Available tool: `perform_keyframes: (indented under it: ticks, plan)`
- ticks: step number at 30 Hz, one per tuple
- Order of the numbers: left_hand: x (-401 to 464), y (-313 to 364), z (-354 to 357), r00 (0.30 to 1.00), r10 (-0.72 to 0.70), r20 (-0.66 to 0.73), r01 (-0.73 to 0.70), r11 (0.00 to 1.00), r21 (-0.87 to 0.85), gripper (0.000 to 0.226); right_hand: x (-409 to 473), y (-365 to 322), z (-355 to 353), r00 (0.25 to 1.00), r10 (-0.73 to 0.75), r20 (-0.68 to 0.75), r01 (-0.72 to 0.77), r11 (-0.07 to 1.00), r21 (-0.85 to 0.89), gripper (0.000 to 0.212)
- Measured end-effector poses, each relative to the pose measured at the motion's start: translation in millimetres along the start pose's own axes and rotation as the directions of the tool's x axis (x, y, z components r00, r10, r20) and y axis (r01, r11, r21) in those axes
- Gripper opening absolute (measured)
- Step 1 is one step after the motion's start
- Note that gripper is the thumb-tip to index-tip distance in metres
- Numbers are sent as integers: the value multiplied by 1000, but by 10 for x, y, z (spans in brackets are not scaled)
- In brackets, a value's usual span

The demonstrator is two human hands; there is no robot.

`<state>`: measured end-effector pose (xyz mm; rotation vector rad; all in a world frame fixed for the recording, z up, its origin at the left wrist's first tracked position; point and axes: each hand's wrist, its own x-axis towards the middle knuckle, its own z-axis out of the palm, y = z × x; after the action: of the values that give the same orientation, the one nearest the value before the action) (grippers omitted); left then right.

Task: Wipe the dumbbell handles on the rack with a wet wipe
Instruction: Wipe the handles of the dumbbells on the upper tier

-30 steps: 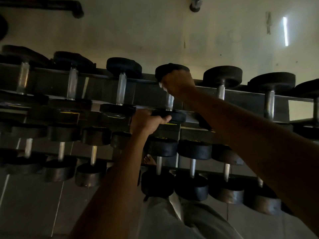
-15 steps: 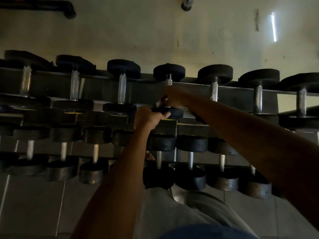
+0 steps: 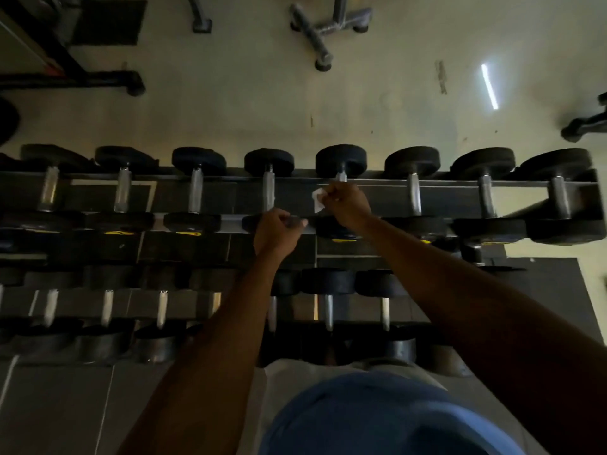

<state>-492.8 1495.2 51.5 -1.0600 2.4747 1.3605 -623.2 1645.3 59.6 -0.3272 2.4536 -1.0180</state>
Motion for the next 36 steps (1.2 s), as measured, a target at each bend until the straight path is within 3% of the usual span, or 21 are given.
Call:
perform_keyframes:
  ticks: [8,16,25,30,33,36]
  plan:
    - [-138,447,644,985,-98,144,86,992,88,50,-22,395,-549,1000,8,13,-8,1000,-28,10]
    - [74,690,796,968,-230,99,209,961,182,88,102,581,-699,998,-44,38,49,987,-152,16]
    - [317,738,792,940,-327,96,296,923,246,90,343,718,-413,994,38,103,-4,950,-312,21]
    - [346,709,809,937,-335,102,307,925,223,83,336,754,-312,986,93,137,-61,974,-217,24]
    - [363,693,785,926,-364,101,338,918,207,81,385,705,-288,986,28,161,20,957,-290,28]
    - [326,677,780,926,-363,103,336,918,212,75,523,603,-249,964,-50,261,170,870,-462,38]
